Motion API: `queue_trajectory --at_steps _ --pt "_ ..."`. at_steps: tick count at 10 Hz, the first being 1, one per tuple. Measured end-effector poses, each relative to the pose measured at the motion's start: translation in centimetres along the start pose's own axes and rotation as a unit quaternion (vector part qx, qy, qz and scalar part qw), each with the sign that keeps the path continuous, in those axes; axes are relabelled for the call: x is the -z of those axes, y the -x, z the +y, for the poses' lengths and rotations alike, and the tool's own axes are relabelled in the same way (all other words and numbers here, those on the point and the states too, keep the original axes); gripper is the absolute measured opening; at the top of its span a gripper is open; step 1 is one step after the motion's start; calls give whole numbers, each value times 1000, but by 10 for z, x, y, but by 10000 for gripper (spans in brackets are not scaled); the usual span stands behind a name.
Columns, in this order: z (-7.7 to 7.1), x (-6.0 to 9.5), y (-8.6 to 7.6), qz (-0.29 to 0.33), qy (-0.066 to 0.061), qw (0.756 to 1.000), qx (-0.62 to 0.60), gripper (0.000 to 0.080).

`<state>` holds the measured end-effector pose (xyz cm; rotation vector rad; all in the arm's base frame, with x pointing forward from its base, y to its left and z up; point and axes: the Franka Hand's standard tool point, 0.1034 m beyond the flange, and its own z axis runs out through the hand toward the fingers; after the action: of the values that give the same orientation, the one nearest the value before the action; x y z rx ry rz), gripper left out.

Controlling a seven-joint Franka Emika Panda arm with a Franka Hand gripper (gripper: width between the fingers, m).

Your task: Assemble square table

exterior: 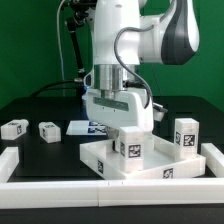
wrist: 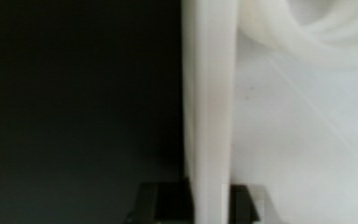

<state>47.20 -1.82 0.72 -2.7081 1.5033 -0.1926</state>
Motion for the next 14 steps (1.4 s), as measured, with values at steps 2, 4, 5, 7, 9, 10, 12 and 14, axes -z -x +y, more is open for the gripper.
queue_trajectory --at_steps 2,4,5,7,9,10,12,14 --pt "8 5 -31 -49 -8 994 95 54" --pt "9 4 -33 -51 -2 981 190 54" --pt "10 3 -33 -51 -2 975 217 54" --pt "0 4 -36 -12 -3 926 377 54" --pt "-1 3 -42 20 -2 888 459 54" --pt "0 3 -41 16 -2 887 461 54" --pt "-1 3 -42 16 2 850 526 54" --pt "-24 6 -49 24 3 759 650 54"
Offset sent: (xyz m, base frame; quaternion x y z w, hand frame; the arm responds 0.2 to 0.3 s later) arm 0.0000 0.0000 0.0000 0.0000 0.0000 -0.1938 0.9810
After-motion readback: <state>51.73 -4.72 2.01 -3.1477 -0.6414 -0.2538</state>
